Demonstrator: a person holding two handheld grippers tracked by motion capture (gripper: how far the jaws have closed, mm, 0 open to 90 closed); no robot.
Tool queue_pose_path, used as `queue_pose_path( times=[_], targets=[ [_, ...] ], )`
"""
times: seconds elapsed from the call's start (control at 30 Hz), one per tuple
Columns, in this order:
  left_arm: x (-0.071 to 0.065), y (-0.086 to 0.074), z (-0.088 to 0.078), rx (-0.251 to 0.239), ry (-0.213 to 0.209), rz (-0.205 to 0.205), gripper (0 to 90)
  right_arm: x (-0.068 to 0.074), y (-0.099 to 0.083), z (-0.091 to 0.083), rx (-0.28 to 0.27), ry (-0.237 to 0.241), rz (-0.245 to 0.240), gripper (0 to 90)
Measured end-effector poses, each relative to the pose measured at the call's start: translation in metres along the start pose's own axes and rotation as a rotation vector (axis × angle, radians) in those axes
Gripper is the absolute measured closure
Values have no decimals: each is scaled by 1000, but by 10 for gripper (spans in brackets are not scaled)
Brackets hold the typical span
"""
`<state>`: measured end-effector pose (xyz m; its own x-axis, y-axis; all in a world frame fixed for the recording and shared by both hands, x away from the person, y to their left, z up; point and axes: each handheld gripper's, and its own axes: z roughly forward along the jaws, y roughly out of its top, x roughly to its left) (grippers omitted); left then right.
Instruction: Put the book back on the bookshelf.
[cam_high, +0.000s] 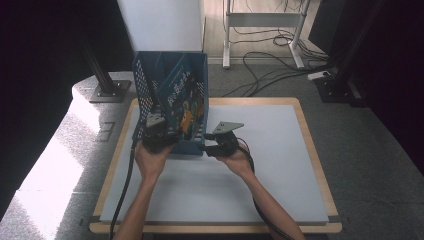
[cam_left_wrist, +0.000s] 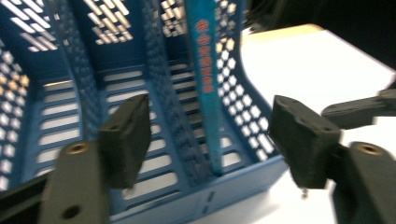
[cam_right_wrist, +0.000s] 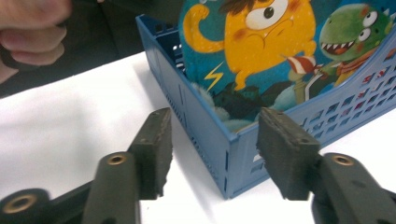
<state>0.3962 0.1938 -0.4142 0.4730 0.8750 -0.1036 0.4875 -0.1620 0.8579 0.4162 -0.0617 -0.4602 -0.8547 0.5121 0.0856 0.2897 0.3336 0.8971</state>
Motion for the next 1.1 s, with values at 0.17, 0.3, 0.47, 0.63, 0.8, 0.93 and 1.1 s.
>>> queue_pose_path(
  times=[0.17, 0.3, 0.47, 0.63, 0.8, 0.93, 1.1],
  targets=[
    [1, -5, -10, 1, -99, -9, 148, 3, -3, -7, 22, 25, -27, 330],
    [1, -13, -18, -9, -149, -5, 136, 6, -5, -15, 39, 12, -48, 274],
    [-3, -18, -22, 2, -162, 43, 67, 7, -8, -24, 72, -18, -66, 221],
    [-10, -24, -26, 27, -197, 93, 4, 4, -13, -40, 100, -44, -53, 136],
    [-17, -32, -30, 42, -228, 117, 0, 1, -19, -52, 117, -67, -44, 122],
    [-21, -38, -31, 58, -243, 127, 0, -2, -26, -68, 119, -87, -46, 76],
    [-25, -47, -31, 71, -276, 146, 0, -6, -37, -91, 122, -118, -40, 10]
  ],
)
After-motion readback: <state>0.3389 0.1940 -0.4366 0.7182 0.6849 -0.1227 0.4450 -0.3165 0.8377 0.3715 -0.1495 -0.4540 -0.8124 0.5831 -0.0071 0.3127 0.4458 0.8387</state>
